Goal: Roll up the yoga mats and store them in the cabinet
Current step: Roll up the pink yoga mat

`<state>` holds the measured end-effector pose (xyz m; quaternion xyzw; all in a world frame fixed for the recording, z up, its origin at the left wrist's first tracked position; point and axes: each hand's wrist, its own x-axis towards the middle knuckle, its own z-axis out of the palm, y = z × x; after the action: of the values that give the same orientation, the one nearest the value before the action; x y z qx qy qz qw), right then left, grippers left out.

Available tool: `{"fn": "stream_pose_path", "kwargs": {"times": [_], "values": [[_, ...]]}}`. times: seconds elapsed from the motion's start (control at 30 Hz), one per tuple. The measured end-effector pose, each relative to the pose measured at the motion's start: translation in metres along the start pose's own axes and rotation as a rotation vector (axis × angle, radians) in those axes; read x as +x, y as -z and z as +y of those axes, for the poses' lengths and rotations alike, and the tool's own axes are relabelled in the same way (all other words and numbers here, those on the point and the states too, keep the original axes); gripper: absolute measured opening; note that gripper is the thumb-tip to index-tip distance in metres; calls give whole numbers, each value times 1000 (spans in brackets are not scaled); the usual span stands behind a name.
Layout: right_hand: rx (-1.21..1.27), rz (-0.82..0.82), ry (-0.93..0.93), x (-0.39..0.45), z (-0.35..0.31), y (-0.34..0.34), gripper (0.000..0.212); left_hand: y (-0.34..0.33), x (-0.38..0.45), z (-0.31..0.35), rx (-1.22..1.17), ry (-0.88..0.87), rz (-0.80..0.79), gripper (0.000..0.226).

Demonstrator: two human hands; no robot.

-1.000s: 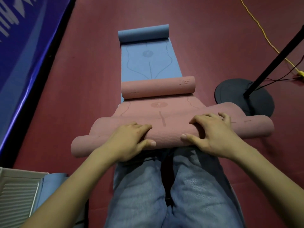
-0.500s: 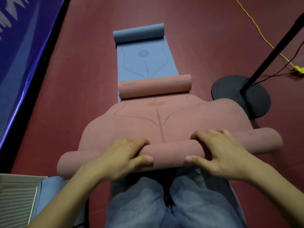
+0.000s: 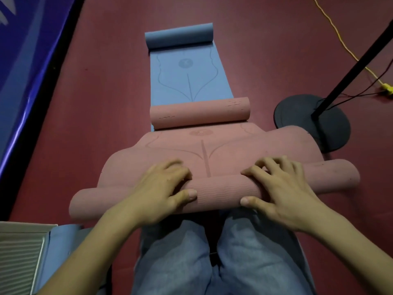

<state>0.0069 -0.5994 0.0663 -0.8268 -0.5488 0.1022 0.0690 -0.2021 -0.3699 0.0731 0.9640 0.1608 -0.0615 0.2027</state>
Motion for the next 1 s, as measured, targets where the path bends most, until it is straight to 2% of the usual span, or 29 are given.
{"fn": "stream_pose_path", "kwargs": {"times": [0.07,0.13,0.27,0.33,0.47,0.67,0.8,1.0], "values": [[-19,-62,-13,6,0,4,72,-4,1,2,186,-72,132,46],[-16,-86,-17,11,0,6,71,-5,2,7,280,-62,166,48],[-4,-65,-20,12,-3,5,64,-8,-4,9,262,-94,229,54],[19,-33,-20,9,-4,3,59,-9,-7,10,260,-96,253,68],[75,-10,-37,11,-4,4,52,-8,-10,21,393,-64,204,82],[113,-73,-85,24,-4,11,56,-17,-5,37,432,34,139,89],[84,-97,-82,27,-7,15,59,-31,-2,39,464,135,165,94],[-1,-76,-33,21,-7,18,61,-30,5,39,499,124,132,83]]}}
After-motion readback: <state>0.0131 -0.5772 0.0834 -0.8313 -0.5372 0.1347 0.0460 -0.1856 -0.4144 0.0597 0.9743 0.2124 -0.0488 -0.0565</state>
